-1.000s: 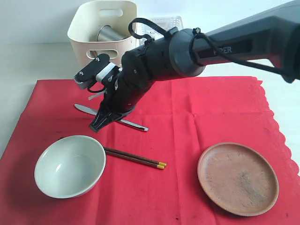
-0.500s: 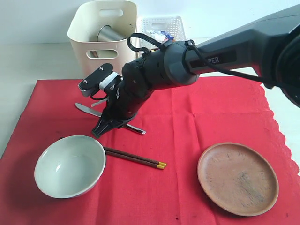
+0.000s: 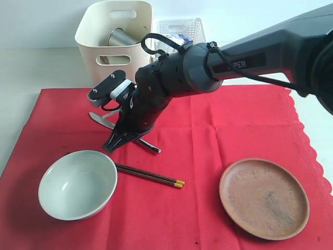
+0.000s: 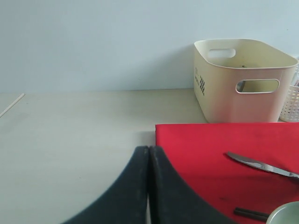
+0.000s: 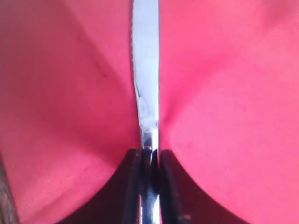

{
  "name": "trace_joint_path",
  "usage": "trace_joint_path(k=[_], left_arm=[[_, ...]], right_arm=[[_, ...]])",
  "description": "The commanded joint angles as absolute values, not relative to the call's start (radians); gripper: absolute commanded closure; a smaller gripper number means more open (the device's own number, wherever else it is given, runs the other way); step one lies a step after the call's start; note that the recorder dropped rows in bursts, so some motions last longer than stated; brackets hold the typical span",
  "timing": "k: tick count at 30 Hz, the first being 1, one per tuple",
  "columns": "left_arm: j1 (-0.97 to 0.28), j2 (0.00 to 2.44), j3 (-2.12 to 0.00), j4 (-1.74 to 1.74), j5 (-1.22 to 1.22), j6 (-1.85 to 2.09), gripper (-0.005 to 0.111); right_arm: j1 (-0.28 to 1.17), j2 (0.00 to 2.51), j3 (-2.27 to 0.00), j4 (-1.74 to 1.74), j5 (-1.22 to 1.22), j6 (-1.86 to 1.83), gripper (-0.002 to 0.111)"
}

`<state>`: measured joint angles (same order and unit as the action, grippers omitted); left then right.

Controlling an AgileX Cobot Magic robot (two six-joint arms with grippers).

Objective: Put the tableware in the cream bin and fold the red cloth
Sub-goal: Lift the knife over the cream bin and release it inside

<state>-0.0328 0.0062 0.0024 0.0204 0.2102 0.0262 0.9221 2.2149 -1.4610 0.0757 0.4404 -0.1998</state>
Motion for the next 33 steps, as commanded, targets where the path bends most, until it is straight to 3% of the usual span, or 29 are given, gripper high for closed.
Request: trace_joint_path(k=[1,11,22,24,31,33], left_arm=[[-0.03,0.0,0.0,0.022,0.209,0.023,0.107],[-0.03,0.0,0.0,0.022,0.209,0.023,0.107],[-0.03,0.0,0.0,0.022,0.209,0.023,0.107],[-0.03,0.0,0.0,0.022,0.209,0.023,0.107],[-0.03,0.0,0.0,0.022,0.209,0.023,0.107],[-0.03,0.0,0.0,0.022,0.209,0.023,0.107]], right_arm=[[0.92,2.144,-1.461,0.07,0.437,-0.209,0.108],[0.92,2.015,-1.461,0.068,0.371,-0.209,0.108],[0.844,2.028,-1.465,0.075,-0.285,-0.175,0.108],[0.816,2.077,-1.506,0.083,-0.387,-0.172,0.108],[0.784,2.371,-1.882,0.187,-0.319,-0.177,0.108],[0.784,2.425,-1.932,0.294,-0.316,-0.243,0.1]])
